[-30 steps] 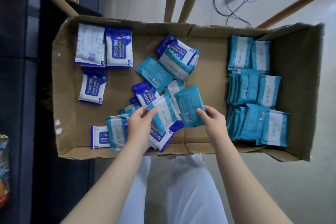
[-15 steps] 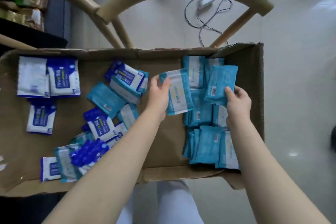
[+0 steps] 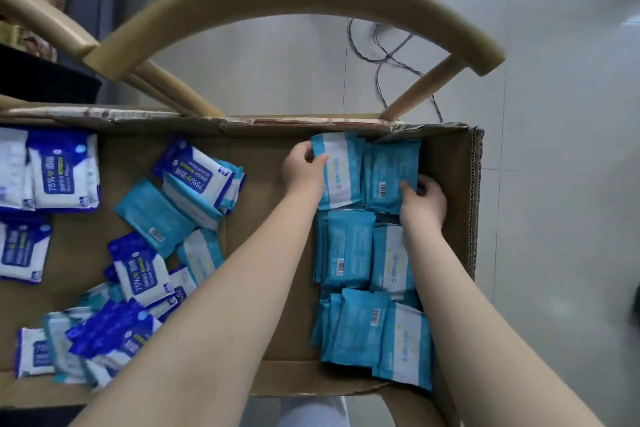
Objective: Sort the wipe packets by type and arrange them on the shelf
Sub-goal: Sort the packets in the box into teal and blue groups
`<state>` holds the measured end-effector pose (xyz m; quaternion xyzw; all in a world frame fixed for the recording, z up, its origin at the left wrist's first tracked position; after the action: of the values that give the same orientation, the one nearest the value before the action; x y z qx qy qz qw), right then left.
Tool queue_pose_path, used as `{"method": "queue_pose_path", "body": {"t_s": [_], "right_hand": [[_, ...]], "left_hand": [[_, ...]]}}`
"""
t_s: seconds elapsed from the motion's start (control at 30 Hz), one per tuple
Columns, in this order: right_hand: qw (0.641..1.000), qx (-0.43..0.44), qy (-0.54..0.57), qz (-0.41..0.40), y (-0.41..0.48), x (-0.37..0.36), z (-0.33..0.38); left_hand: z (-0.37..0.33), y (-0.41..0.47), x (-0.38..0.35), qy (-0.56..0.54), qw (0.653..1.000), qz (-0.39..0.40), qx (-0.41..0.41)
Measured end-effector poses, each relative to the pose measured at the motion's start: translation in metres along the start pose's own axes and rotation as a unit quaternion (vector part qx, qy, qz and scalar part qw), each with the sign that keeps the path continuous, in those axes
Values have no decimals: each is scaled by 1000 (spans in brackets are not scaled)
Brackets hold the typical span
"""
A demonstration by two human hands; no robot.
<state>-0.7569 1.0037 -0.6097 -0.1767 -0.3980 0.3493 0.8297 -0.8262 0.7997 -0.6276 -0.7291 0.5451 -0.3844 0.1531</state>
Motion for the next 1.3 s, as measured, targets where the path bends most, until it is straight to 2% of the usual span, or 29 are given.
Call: {"method": "queue_pose_path", "body": {"t_s": [0.07,0.13,0.3,0.37,0.47,0.53,0.6,0.7,0.83,0.9,0.97,1.13,1.2,1.3], "right_hand": [[1000,7,-17,-18,-1,0,2],[998,28,-36,-44,-6,2,4],[993,70,-55,-84,-40,-2,5],[994,70,-53,-71,-62,-17,4],[992,109,-52,-45,-101,-55,4],[990,129,-52,-6,-124,-89,3],[988,135,-59,55,-143,-123,3],[977,146,-64,140,-169,-170,11],[959,147,-106,217,-188,-218,22],[941,177,-196,210,-187,-234,24],[909,223,-307,172,-186,-241,30],[862,261,-421,107,-190,-241,41],[854,265,-435,108,-193,-240,37],[875,272,-388,99,-196,-232,30]], "left_hand": [[-10,0,-10,47,998,28,-43],[-17,-2,-17,64,996,46,-46],[-4,-11,17,-9,998,55,0],[8,-11,55,2,999,41,-27],[23,-4,129,19,992,-13,-124],[31,5,180,48,983,-50,-168],[39,14,225,83,977,-85,-178],[60,37,276,166,969,-107,-146],[99,62,302,280,959,-24,-25],[112,66,302,309,951,15,-3],[119,69,300,318,948,23,-7],[127,72,296,278,960,-28,-14],[129,73,296,262,964,-35,-12],[132,68,300,223,974,-34,-9]]}}
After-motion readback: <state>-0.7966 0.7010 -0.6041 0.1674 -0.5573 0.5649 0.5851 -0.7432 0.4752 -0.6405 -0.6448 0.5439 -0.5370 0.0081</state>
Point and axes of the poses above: each hand's wrist, its own y-axis towards the middle knuckle, its own x-axis out of the back of the hand, z = x × y, the point moved 5 cm from there along y, towards the middle knuckle, and after that the axes turned 5 degrees about -z, right-handed, at the moved point
